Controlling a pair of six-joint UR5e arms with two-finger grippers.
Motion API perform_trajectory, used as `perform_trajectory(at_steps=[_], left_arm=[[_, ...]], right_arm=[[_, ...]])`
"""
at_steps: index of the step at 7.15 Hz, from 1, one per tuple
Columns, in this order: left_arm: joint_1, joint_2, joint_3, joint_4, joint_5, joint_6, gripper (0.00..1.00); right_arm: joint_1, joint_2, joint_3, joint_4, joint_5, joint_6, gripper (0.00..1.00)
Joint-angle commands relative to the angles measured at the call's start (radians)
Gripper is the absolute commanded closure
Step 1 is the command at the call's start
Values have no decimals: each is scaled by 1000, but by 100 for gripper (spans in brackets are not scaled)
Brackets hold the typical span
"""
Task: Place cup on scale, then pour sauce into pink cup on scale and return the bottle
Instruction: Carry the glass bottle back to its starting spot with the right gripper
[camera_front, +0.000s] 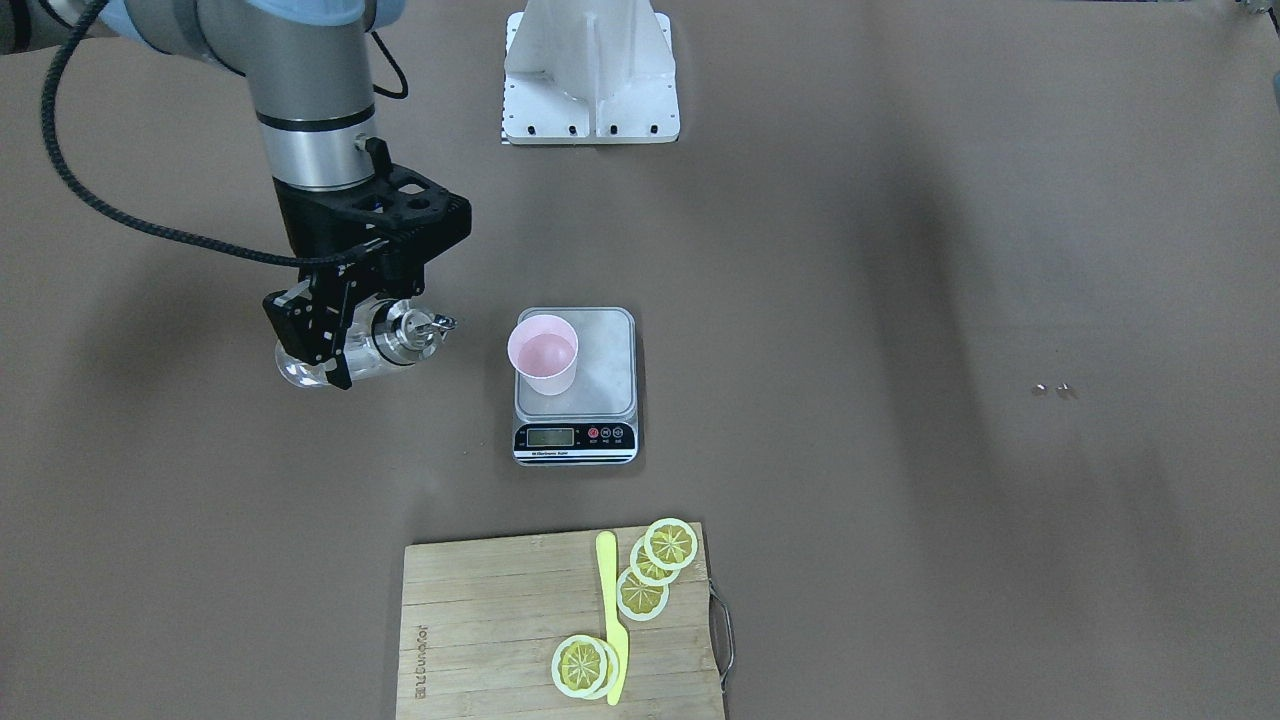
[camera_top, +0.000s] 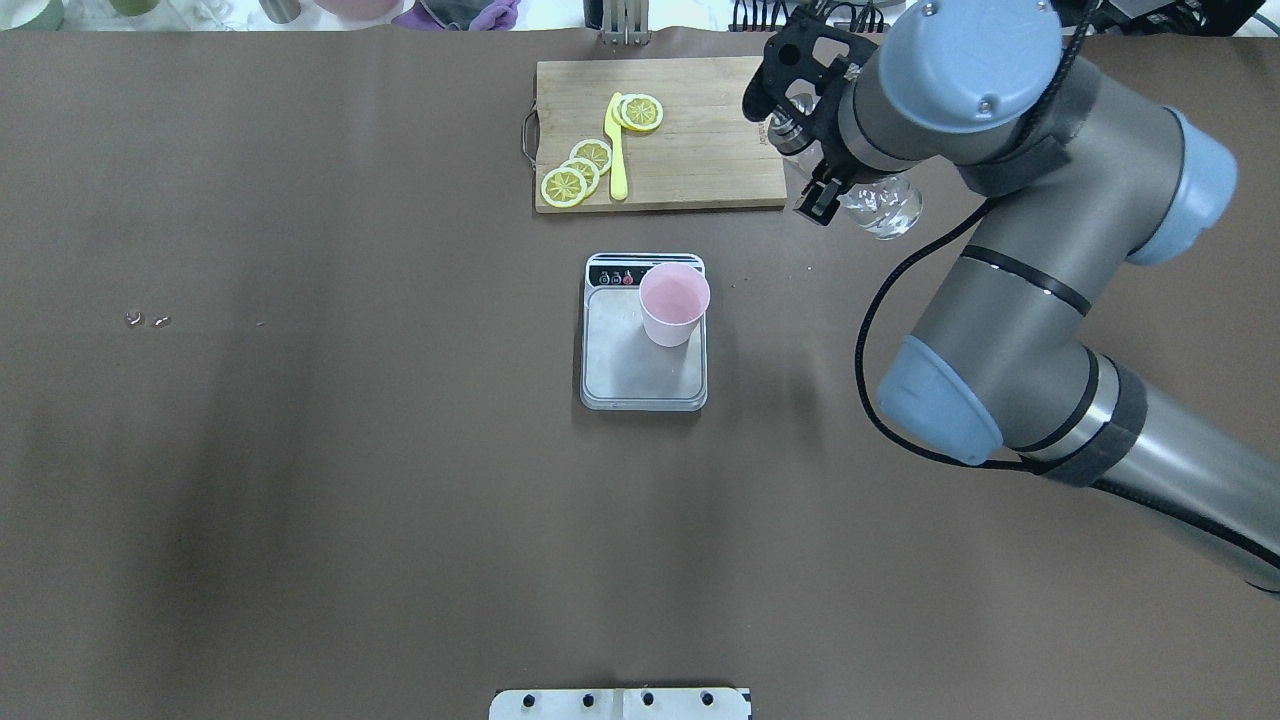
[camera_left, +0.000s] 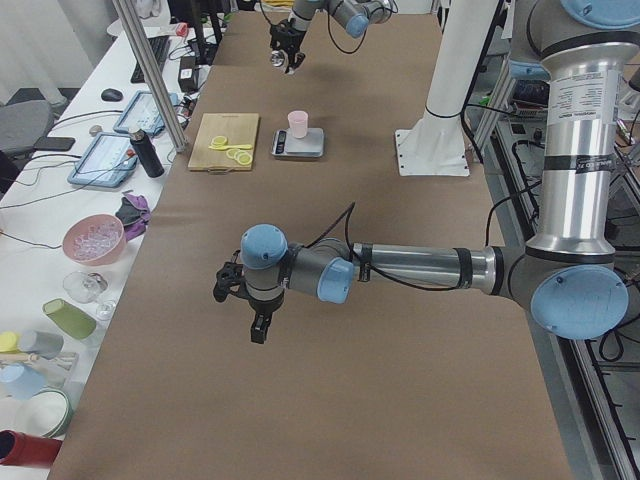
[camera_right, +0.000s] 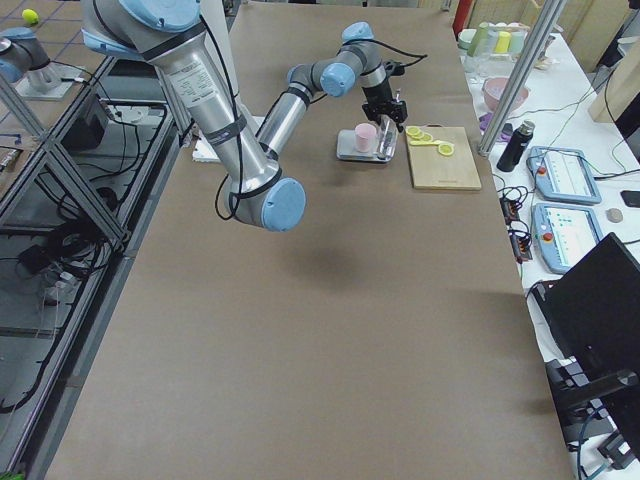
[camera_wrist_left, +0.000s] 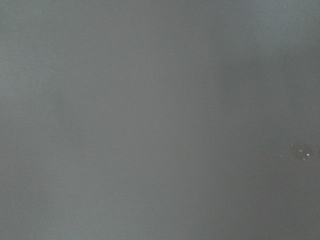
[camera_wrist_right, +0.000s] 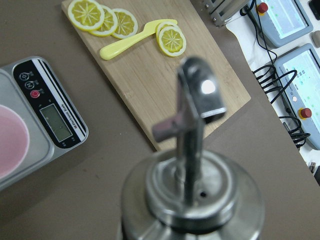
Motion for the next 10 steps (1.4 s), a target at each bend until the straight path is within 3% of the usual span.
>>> perform_trajectory(at_steps=[1, 4, 7, 8, 10], left_arm=[[-1, 0, -12, -4, -4, -10, 1], [2, -5, -11, -4, 3, -12, 1], [1, -6, -9, -4, 2, -17, 1], [1, -6, -6, -4, 2, -17, 1], [1, -5, -3, -4, 3, -15, 1]], right_arm=[[96, -122, 9, 188, 119, 9, 70], [141, -329, 26, 433, 204, 55, 69], [227, -372, 3, 496, 373, 81, 69], [256, -392, -59, 559, 431, 81, 69], [296, -437, -208, 755, 460, 82, 69]])
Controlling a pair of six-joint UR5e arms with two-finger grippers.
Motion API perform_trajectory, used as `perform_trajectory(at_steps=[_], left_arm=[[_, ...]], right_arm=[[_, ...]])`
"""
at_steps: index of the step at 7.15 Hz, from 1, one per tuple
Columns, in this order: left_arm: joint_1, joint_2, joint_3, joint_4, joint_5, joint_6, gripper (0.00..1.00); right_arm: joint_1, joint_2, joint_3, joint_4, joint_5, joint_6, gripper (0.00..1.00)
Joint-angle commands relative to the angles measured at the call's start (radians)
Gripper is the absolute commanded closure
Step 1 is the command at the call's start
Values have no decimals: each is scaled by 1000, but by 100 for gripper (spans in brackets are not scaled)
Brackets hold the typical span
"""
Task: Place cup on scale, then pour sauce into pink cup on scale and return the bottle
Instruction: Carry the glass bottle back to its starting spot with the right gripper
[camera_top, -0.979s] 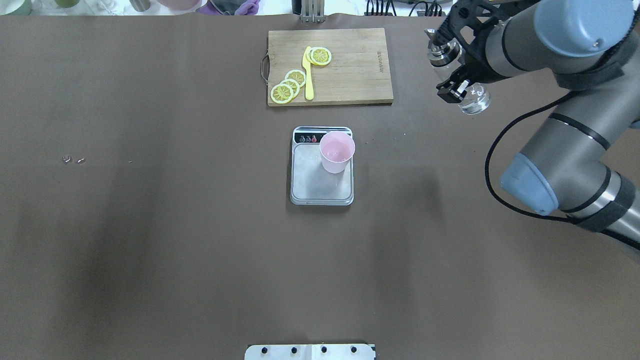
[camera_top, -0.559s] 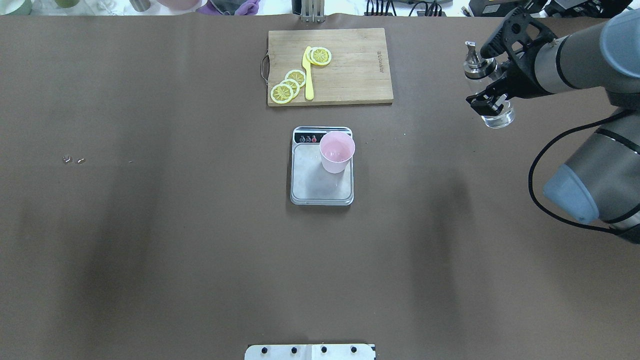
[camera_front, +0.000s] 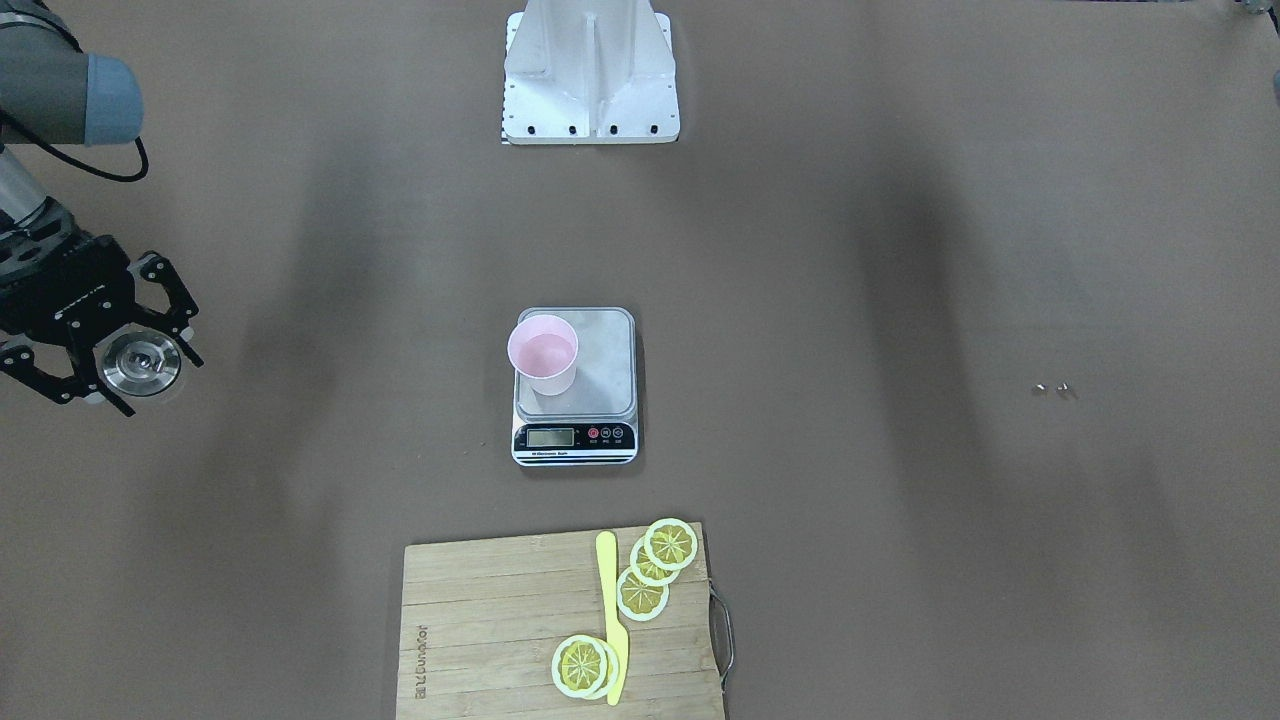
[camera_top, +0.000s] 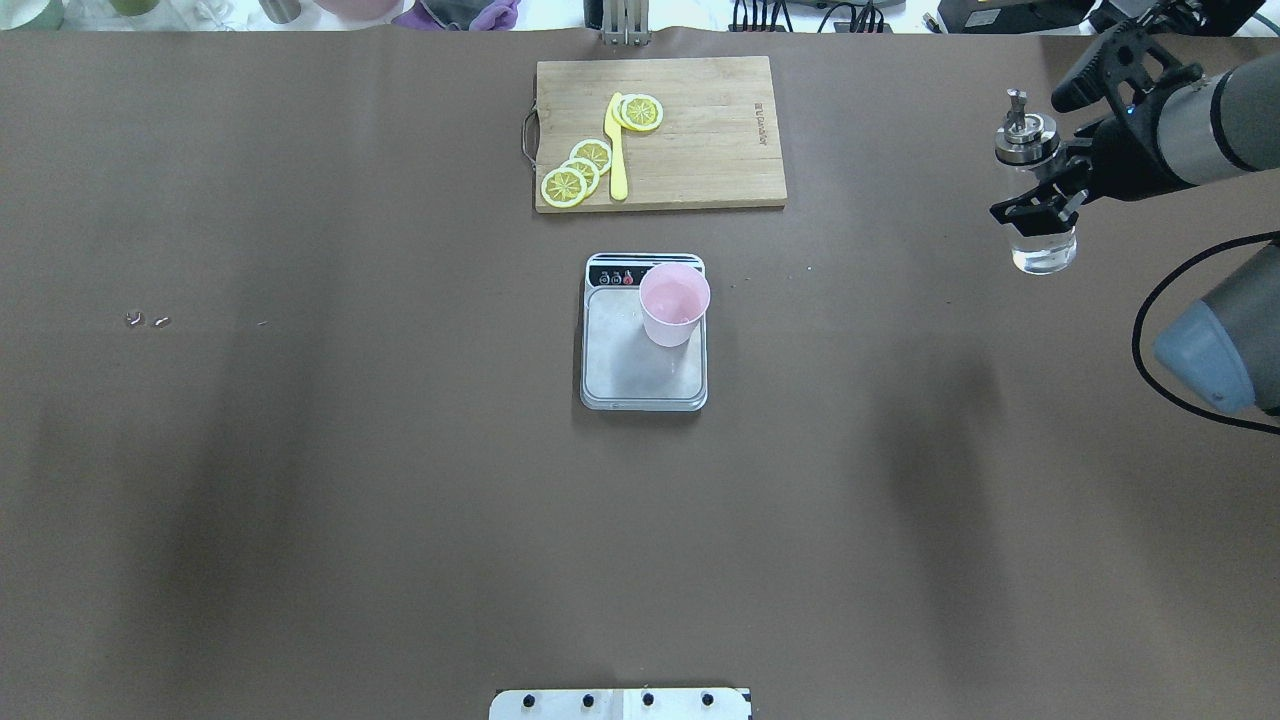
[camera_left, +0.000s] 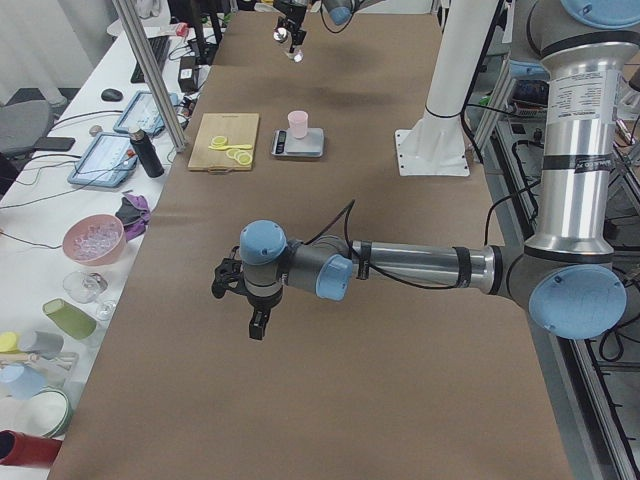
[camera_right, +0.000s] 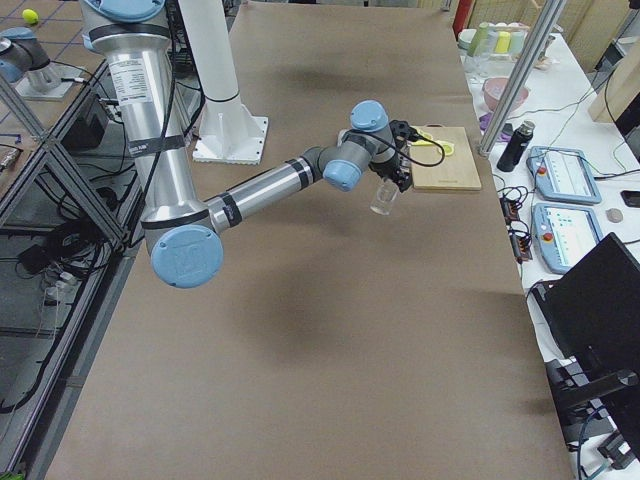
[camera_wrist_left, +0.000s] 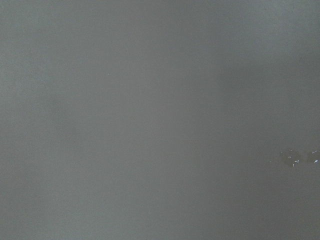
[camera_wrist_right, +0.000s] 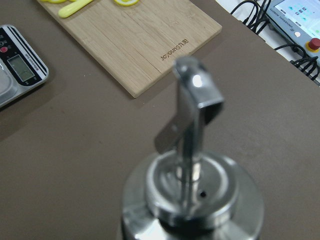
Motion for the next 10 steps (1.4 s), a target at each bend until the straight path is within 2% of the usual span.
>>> perform_trajectory(at_steps=[1, 2, 6, 8, 10], left_arm=[[2, 1, 3, 0, 3, 4, 1], [2, -1, 1, 0, 4, 4, 1], [2, 2, 1, 0, 4, 4, 1], [2, 4, 4, 0, 4, 4, 1], [2, 4, 3, 0, 3, 1, 1]], right_arm=[[49, -48, -103, 120, 45, 2, 69], [64, -78, -106, 151, 54, 0, 69], [115, -186, -175, 456, 126, 84, 69], [121, -194, -201, 586, 134, 130, 69], [126, -192, -235, 668, 125, 139, 69]])
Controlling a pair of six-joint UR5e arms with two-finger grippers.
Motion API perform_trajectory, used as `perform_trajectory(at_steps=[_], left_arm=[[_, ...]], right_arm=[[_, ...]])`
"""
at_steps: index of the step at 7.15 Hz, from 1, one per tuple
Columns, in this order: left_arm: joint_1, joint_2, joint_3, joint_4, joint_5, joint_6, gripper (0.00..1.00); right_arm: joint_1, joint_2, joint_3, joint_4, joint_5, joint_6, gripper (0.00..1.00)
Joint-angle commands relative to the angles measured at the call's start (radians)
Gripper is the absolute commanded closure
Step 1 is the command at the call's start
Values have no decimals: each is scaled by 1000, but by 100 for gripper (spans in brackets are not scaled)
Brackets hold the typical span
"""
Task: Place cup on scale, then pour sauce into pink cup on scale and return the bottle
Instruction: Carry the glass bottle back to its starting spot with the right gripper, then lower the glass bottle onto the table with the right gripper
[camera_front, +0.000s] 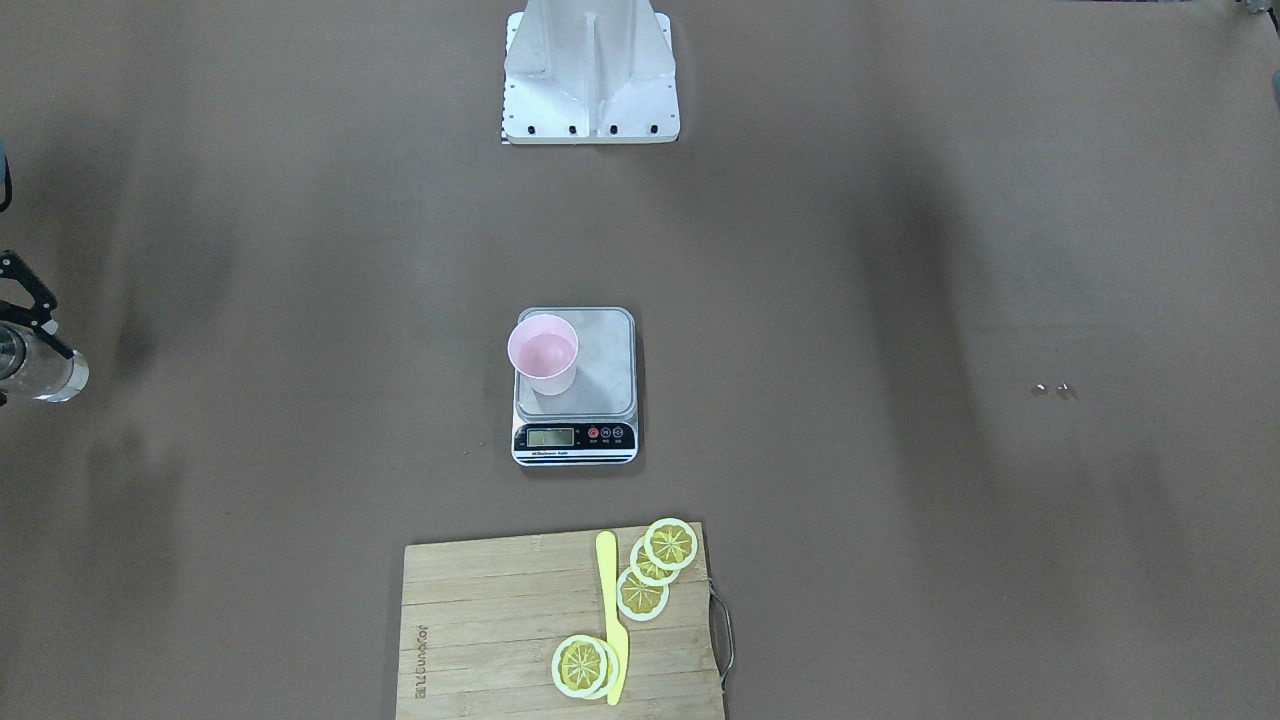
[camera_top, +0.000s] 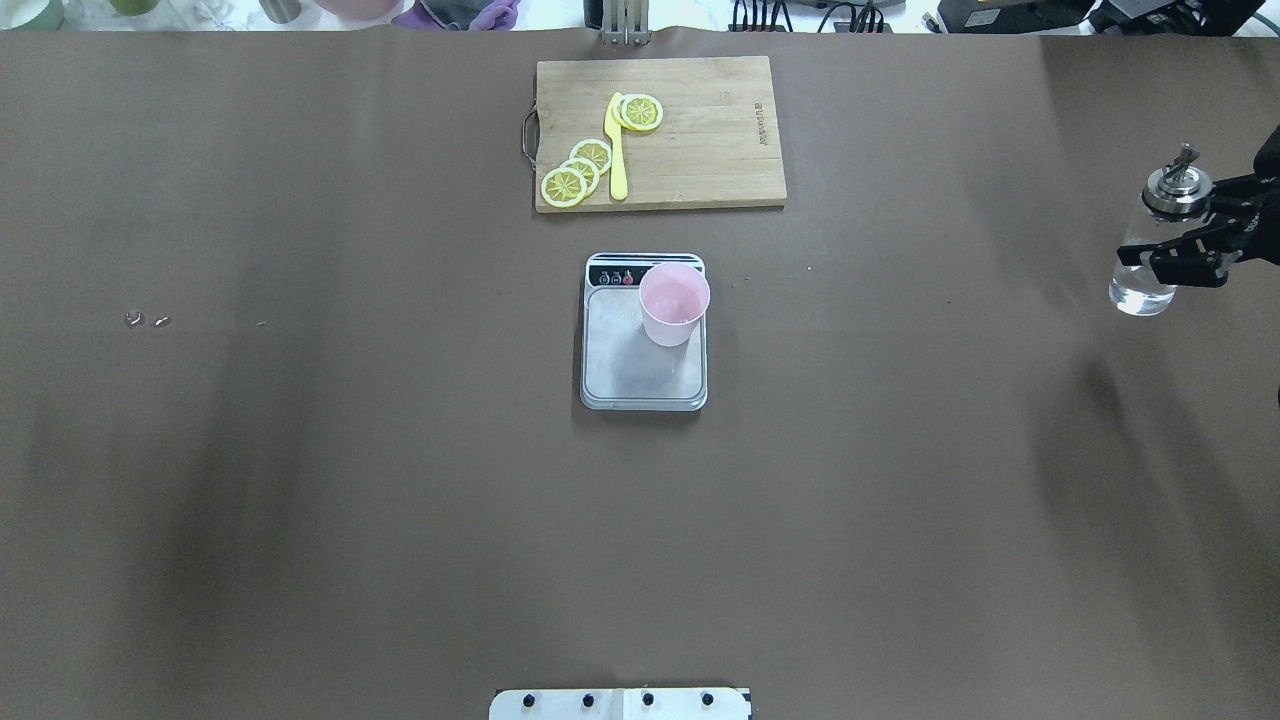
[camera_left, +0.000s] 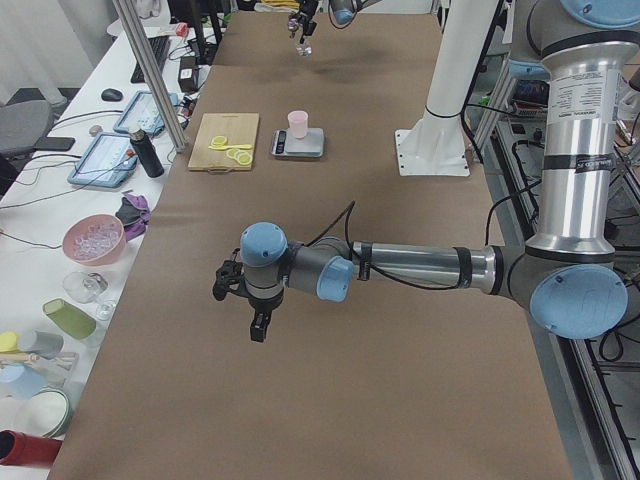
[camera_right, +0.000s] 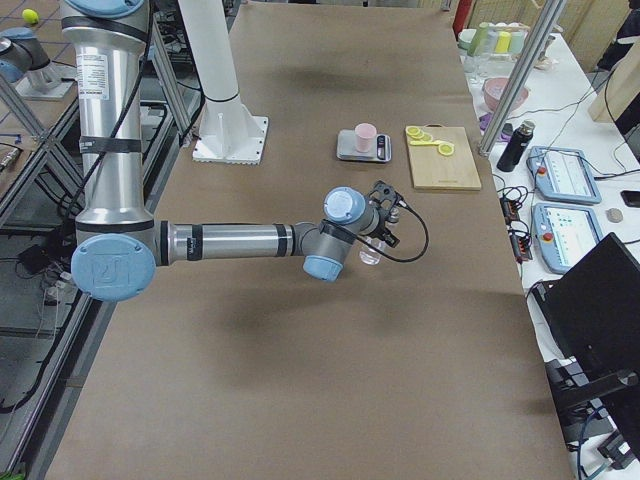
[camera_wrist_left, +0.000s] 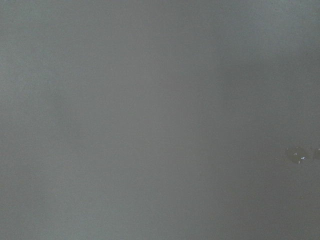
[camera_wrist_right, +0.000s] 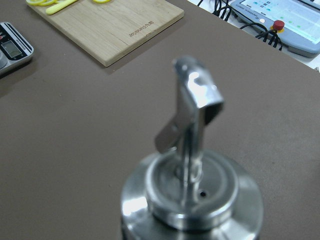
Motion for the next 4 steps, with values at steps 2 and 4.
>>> perform_trajectory(at_steps=[2, 4], left_arm=[[0, 0, -1, 0, 0, -1, 1], [0, 0, -3, 2, 0, -2, 1]], right_arm=[[3, 18, -98, 181, -19, 50, 69], [1, 35, -115, 239, -45, 105, 69]])
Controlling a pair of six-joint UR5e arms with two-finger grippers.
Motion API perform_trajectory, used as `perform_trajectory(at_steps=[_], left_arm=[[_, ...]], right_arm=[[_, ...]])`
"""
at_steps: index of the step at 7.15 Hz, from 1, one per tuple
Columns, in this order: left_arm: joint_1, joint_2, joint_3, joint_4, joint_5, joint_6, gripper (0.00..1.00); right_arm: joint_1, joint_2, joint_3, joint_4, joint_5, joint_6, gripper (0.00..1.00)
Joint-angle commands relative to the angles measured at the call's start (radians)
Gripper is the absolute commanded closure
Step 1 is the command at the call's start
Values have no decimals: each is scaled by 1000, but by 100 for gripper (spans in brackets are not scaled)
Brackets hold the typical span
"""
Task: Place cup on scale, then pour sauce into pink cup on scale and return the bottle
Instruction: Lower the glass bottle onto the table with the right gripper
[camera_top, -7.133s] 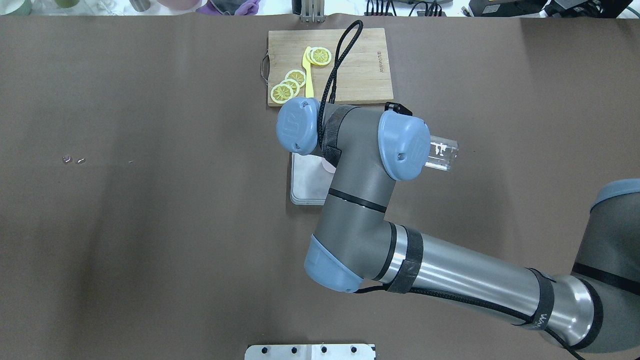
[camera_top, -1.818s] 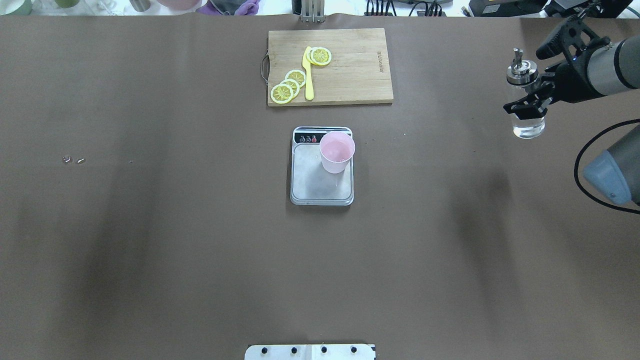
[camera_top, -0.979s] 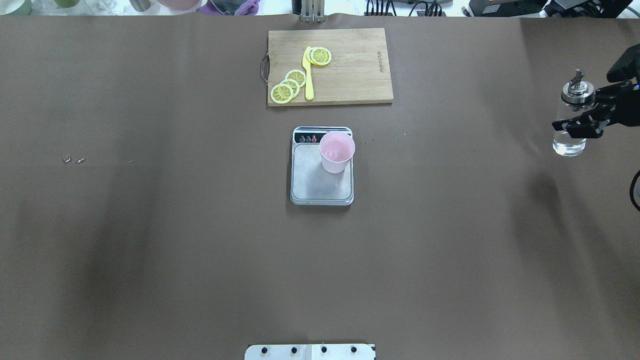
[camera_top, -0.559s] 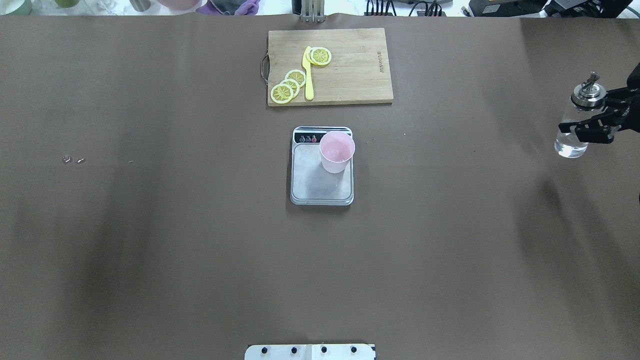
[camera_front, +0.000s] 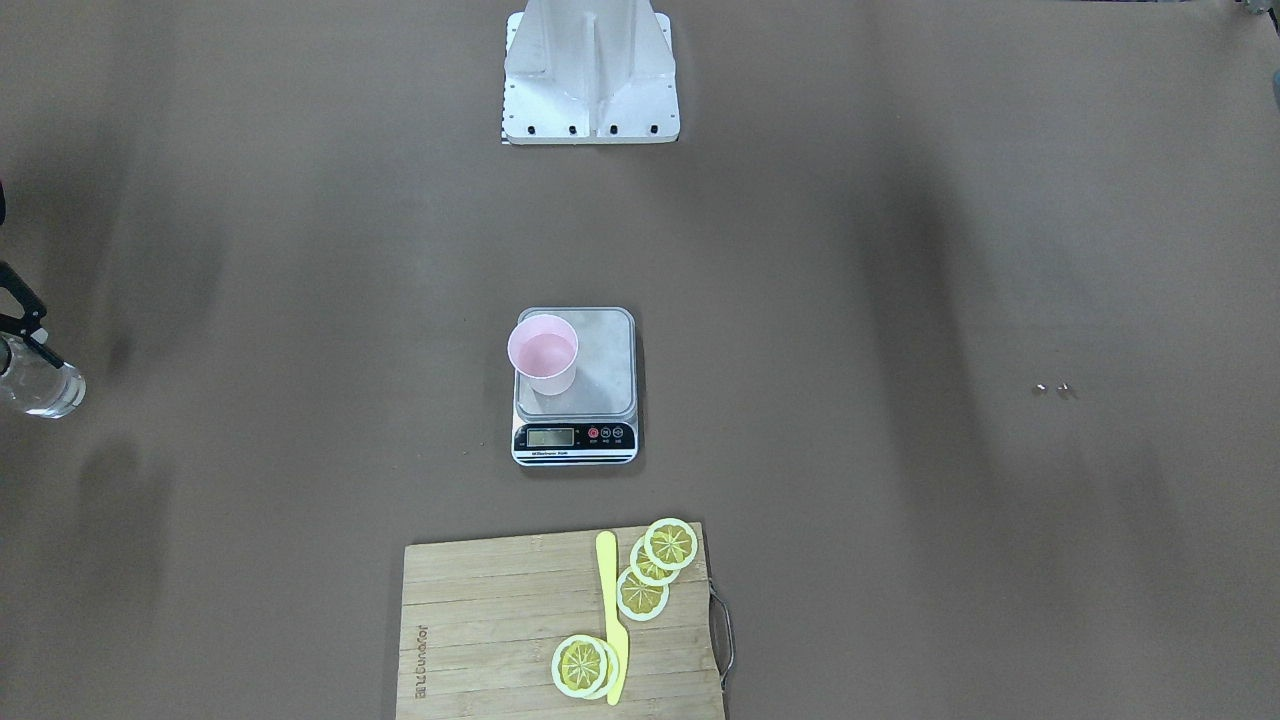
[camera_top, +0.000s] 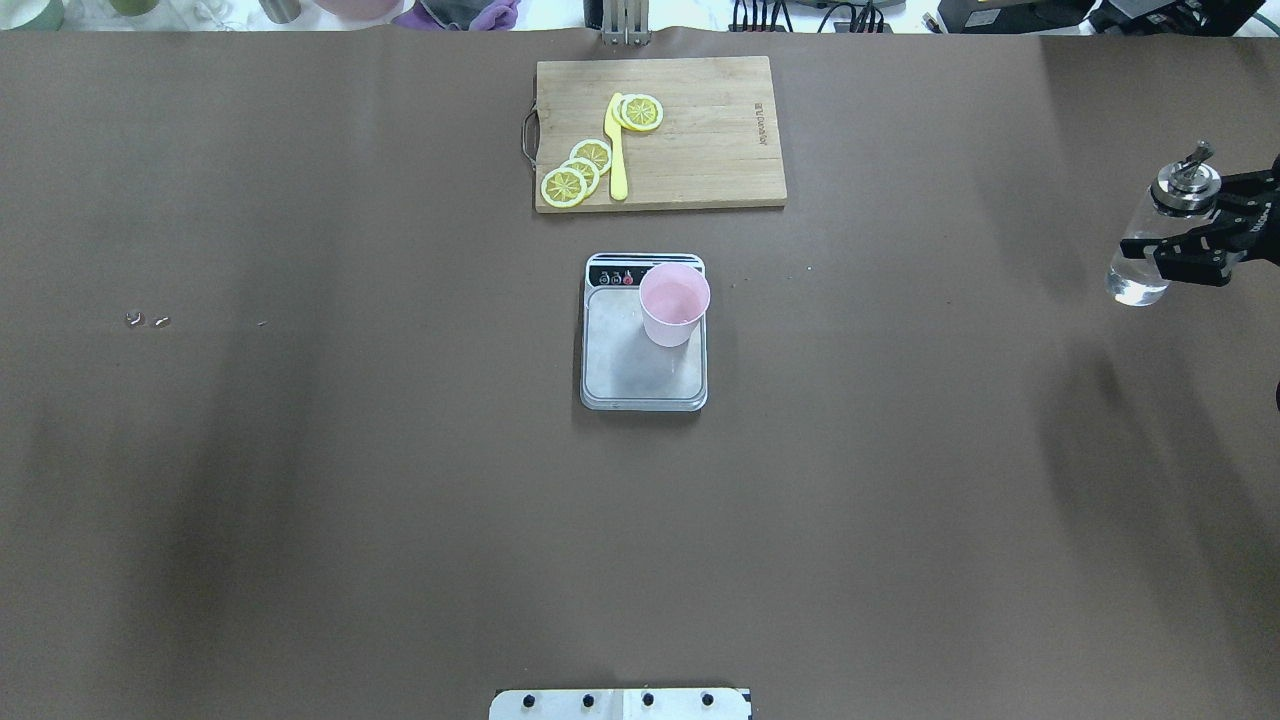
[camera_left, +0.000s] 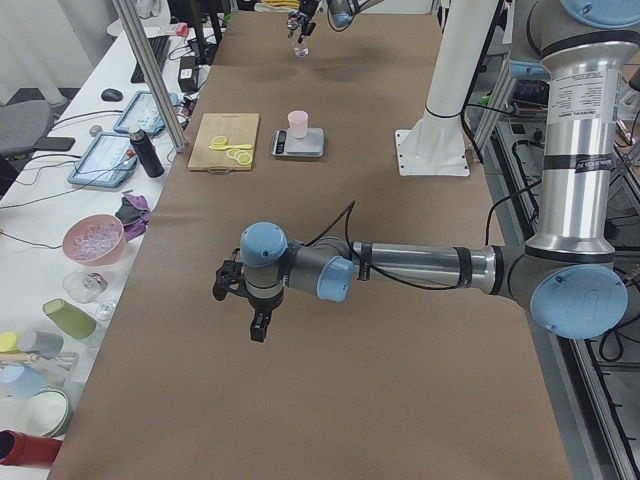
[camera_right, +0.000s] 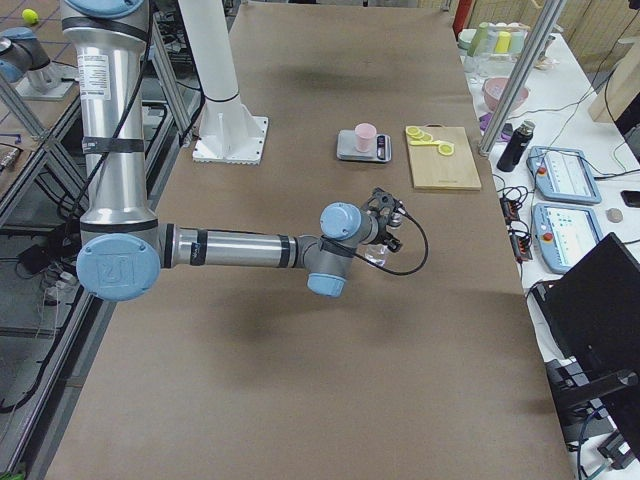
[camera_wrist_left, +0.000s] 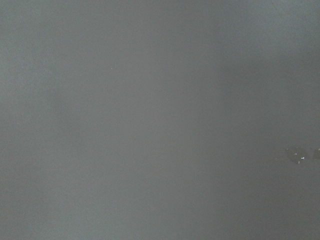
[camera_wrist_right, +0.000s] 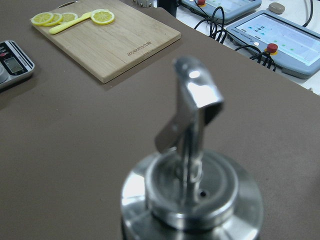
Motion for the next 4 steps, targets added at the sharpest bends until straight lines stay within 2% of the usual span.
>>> perform_trajectory(at_steps=[1, 2, 4], left_arm=[[3, -2, 2, 1, 0, 4, 1], [3, -5, 0, 1, 0, 3, 1], [3, -6, -6, 1, 0, 1, 1]], right_arm=[[-1, 17, -17, 61, -27, 45, 69], [-3, 27, -44, 102, -30, 83, 68], [-9, 82, -194, 228, -38, 85, 68]])
